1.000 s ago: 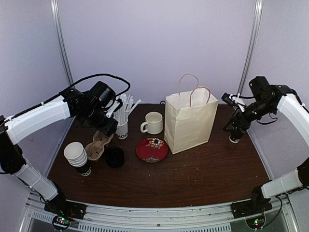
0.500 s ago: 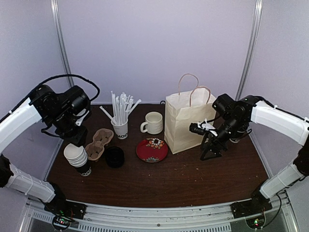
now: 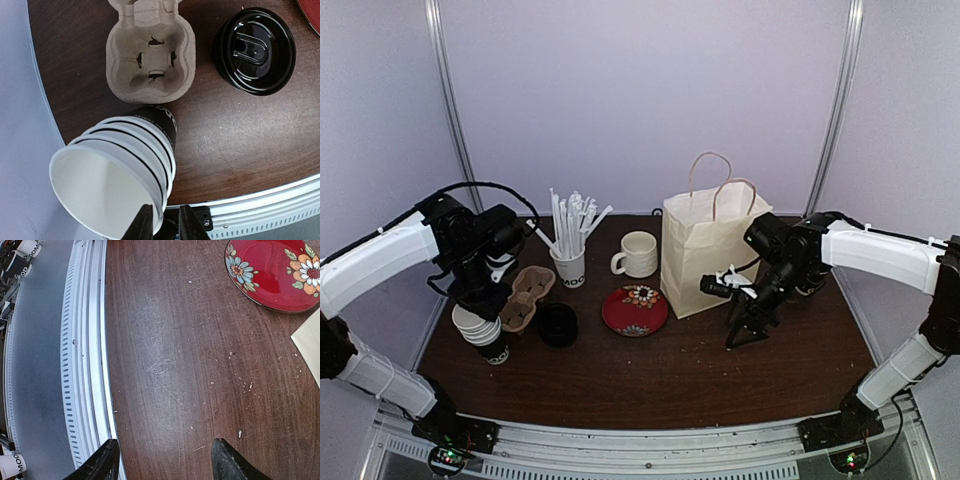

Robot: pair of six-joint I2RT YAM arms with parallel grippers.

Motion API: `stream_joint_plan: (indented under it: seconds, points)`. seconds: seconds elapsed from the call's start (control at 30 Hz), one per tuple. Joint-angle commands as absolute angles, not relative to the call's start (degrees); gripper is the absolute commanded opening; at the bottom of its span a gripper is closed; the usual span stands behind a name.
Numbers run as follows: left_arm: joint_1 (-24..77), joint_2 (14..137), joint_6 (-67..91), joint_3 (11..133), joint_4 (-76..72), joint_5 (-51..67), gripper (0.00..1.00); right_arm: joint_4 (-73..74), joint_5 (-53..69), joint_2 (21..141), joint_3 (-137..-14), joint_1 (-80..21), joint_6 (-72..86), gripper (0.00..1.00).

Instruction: Pack the takeout coffee

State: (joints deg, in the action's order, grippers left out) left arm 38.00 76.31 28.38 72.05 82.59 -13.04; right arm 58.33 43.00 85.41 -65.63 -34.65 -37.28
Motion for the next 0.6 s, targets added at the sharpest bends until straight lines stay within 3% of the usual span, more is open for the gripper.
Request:
stream_joint_plan:
  seconds: [0.0, 0.3, 0.4, 0.57]
  points:
    - [37.24, 77.54, 26.83, 71.28, 80.24, -12.44, 0.15, 57.62, 42.42, 85.59, -65.73, -34.94, -37.07, 0.65]
    - [36.96, 76.81, 26.89, 70.97, 80.31, -13.44, 0.07, 57.45, 42.45, 86.79, -65.67, -35.11, -37.08, 0.65]
    - [36.91, 76.7, 26.97, 71.21, 81.32, -14.5, 0.0, 57.7, 41.94, 87.38, -65.97, -35.16, -37.09, 0.65]
    - [36.55, 77.45, 27.78, 73.81, 85.19, -22.21, 0.0, 57.45, 41.82, 87.4, -65.79, -35.23, -37.17, 0.65]
